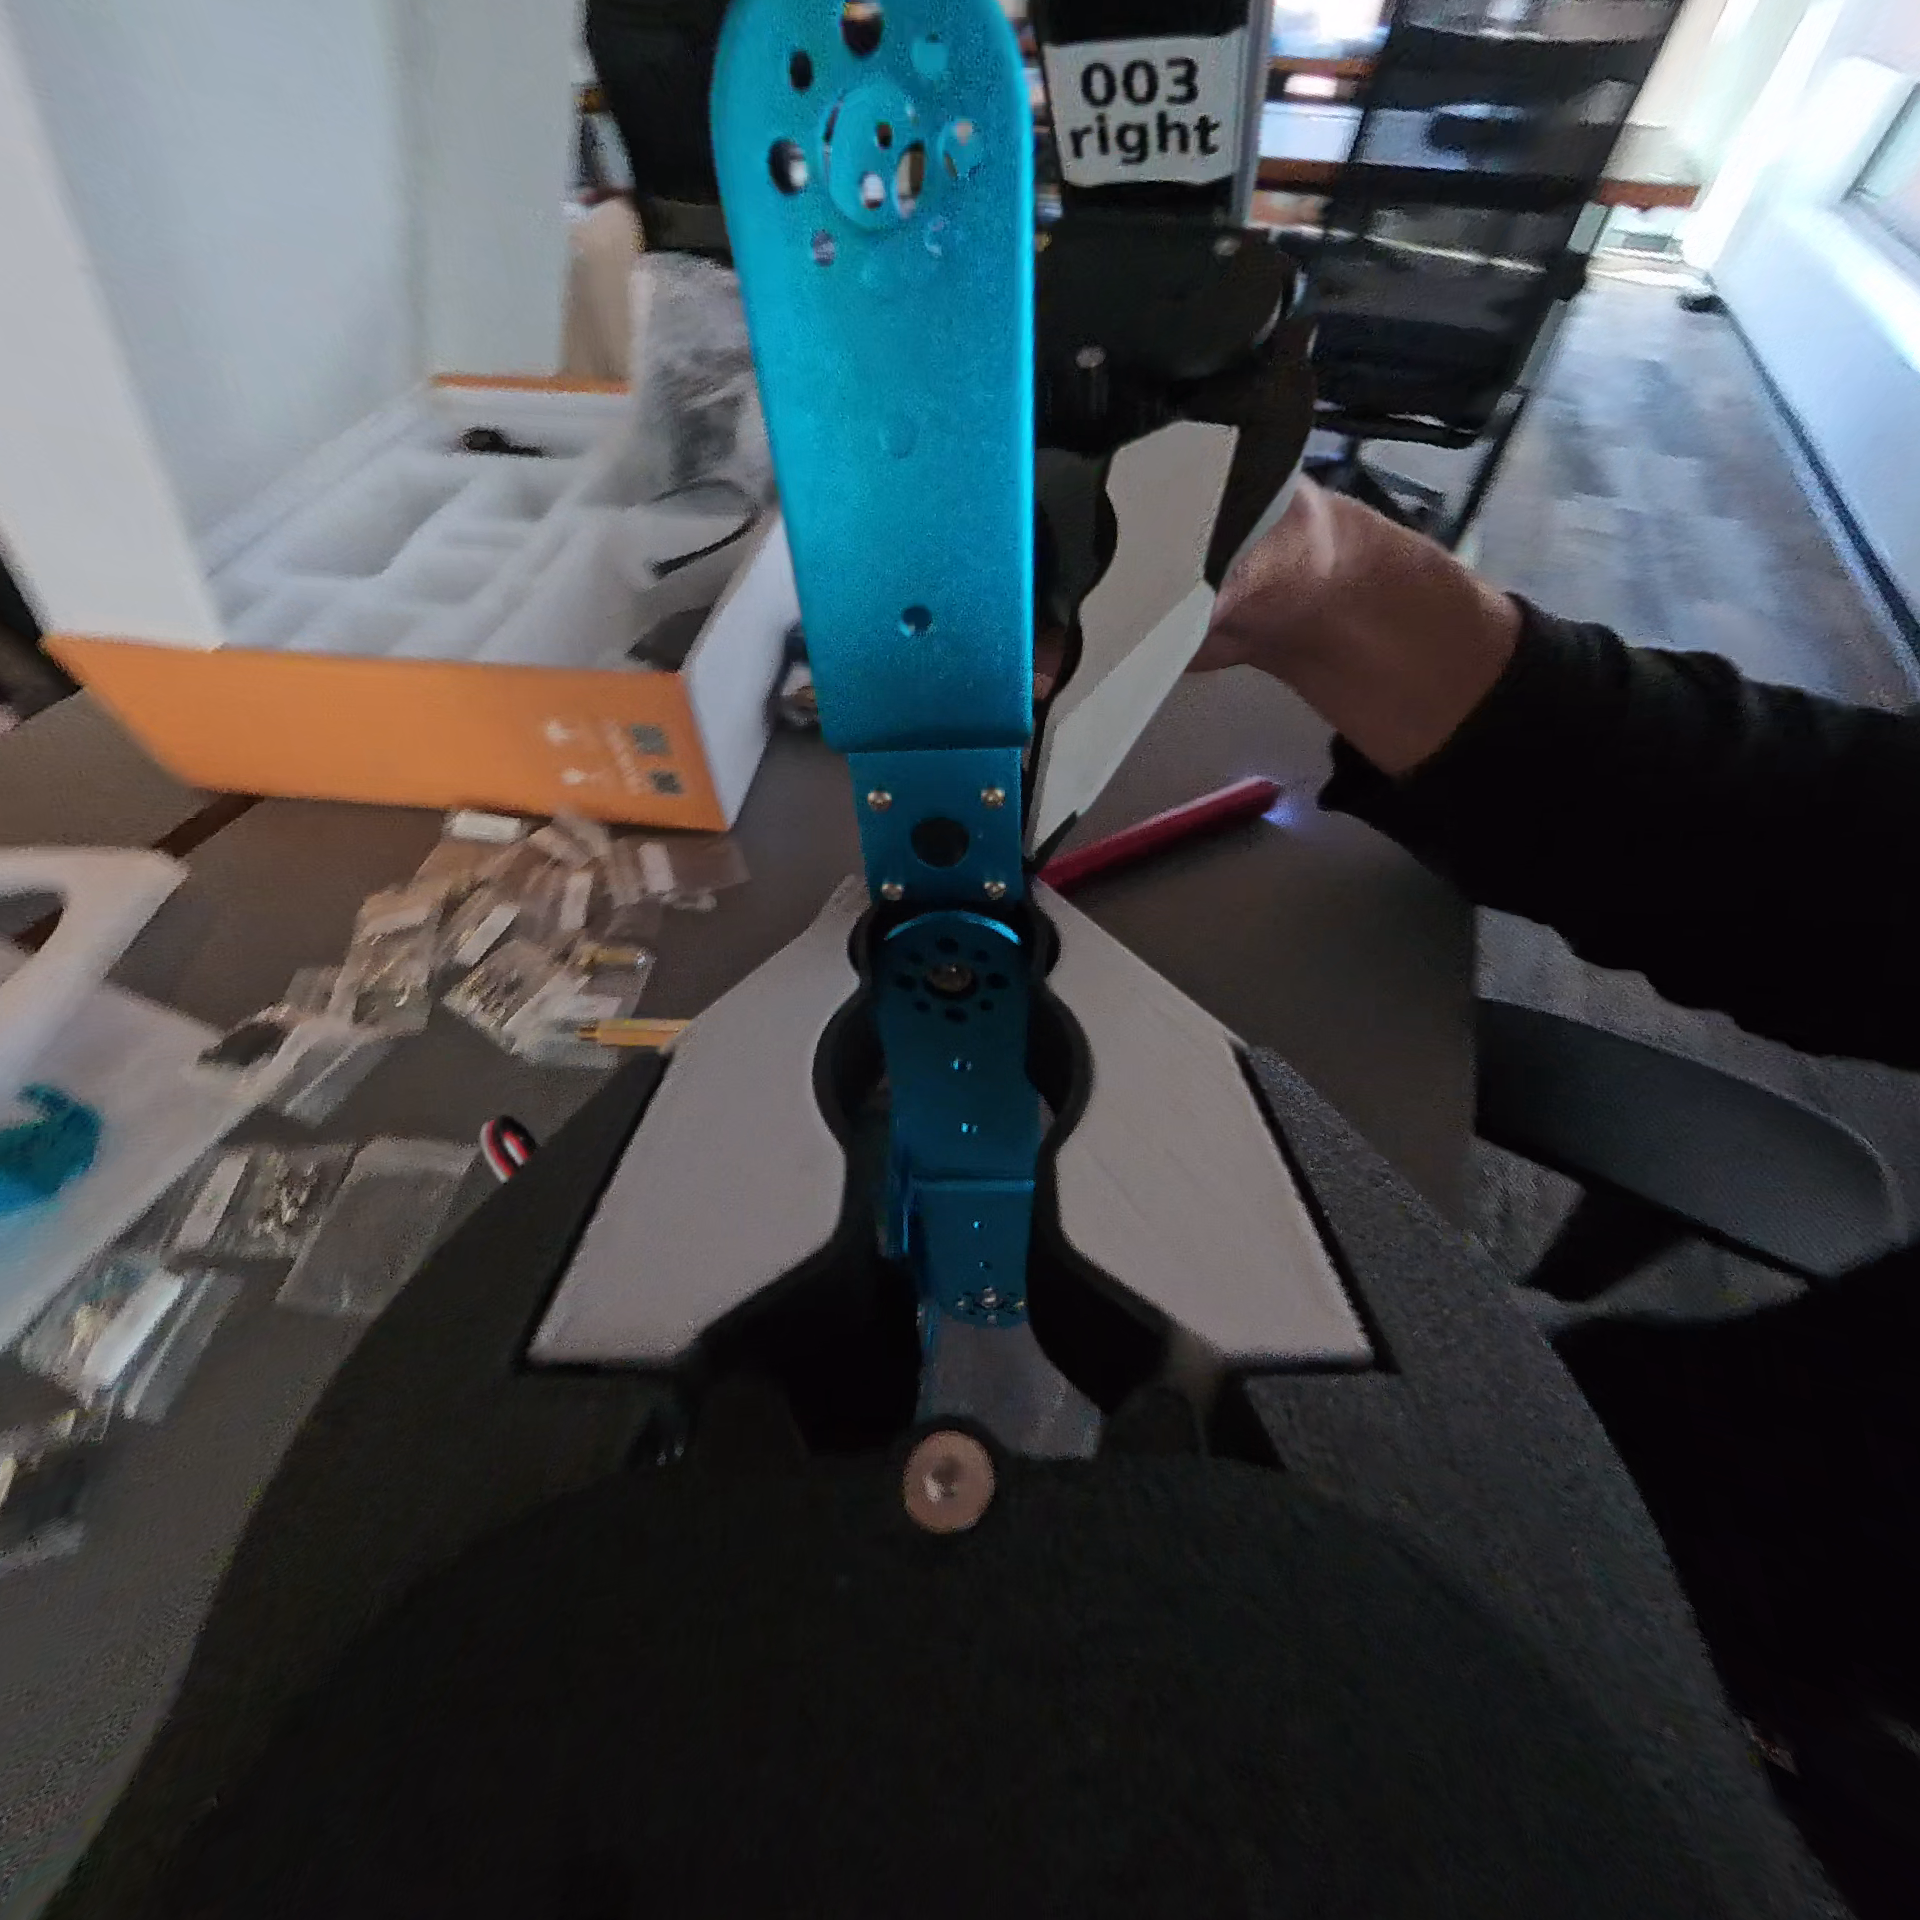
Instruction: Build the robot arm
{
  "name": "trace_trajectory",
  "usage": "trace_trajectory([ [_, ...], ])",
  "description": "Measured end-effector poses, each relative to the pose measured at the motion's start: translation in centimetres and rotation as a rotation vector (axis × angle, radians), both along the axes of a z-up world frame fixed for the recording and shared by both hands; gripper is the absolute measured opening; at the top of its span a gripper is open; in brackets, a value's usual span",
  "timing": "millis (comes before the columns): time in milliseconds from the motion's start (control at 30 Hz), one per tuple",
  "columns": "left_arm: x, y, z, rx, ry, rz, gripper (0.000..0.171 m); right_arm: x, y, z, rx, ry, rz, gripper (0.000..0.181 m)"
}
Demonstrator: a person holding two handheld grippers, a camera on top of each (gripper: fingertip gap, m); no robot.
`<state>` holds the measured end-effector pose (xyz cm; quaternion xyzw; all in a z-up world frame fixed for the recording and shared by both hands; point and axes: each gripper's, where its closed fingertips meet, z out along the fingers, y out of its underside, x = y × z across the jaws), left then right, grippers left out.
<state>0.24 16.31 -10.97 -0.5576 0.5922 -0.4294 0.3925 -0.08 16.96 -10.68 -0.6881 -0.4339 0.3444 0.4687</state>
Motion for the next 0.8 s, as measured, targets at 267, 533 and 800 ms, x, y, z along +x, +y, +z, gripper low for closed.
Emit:
trace_trajectory([
  [267, -0.2, 1.3, -1.7, -0.143, -0.046, 0.25, 0.02, -0.3, 1.3, -1.5, -0.063, 0.007, 0.118, 0.027],
  [533, 0.2, 0.8, -1.8, -0.082, -0.098, 0.328, 0.02, 0.1, 0.9, -1.5, -0.014, 0.069, 0.147, 0.027],
  [800, -0.7, -1.2, -2.7, 0.071, -0.101, 0.198, 0.041, 0.4, -0.7, -1.9, -0.05, 0.138, 0.228, 0.025],
])
